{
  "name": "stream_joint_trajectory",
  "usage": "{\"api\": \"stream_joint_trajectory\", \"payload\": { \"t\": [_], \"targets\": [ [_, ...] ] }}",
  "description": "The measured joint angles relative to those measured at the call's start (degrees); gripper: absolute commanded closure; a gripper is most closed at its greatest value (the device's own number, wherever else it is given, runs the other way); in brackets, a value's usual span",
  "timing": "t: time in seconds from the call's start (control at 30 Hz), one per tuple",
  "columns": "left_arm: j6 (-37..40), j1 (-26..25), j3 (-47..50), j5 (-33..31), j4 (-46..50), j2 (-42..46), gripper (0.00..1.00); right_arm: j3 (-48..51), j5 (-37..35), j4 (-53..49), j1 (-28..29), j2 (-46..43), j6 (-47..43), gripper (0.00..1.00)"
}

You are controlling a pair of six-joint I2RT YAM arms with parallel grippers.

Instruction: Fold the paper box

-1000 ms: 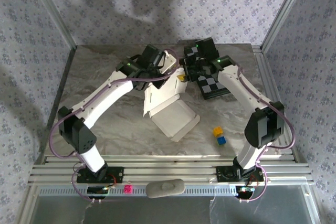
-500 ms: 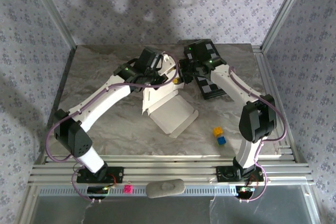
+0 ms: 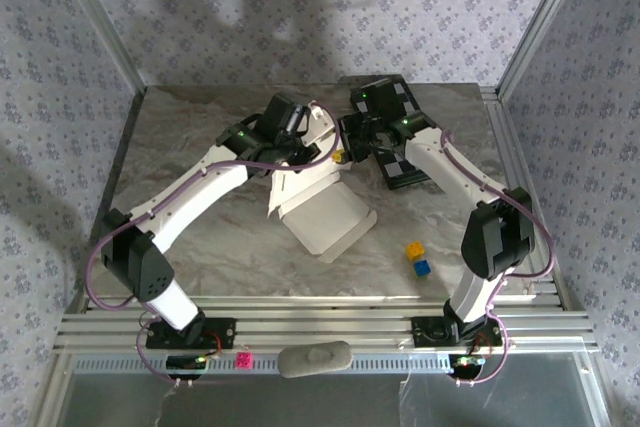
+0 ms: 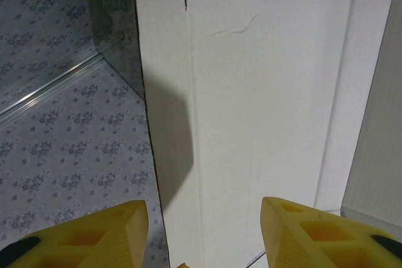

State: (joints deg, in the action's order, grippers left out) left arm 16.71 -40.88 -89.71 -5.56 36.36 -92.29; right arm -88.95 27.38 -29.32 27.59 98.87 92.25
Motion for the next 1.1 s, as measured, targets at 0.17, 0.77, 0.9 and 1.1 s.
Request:
{"api": "stream_joint_trajectory", "payload": {
  "t": [0.17, 0.77, 0.9, 1.1],
  "targets": [
    [0.0, 0.0, 0.39, 0.42, -0.17, 0.42, 1.0, 0.0, -0.13, 0.48, 0.22, 0.02, -0.17, 0.56],
    [0.39, 0.02, 2.67, 1.49, -0.39, 2.73, 0.92, -0.48, -0.42, 3.85, 0.48, 3.04, 1.73, 1.0],
    [-4.02, 0.83, 2.25, 0.04, -0.15, 2.84, 0.37, 0.9, -2.78, 5.79, 0.76, 2.34, 2.91, 1.0],
    [-32.81, 10.58, -10.84, 1.25, 5.99, 2.97, 0.42, 4.9, -6.58, 10.4, 0.52, 1.03, 6.58, 1.0]
  ]
}}
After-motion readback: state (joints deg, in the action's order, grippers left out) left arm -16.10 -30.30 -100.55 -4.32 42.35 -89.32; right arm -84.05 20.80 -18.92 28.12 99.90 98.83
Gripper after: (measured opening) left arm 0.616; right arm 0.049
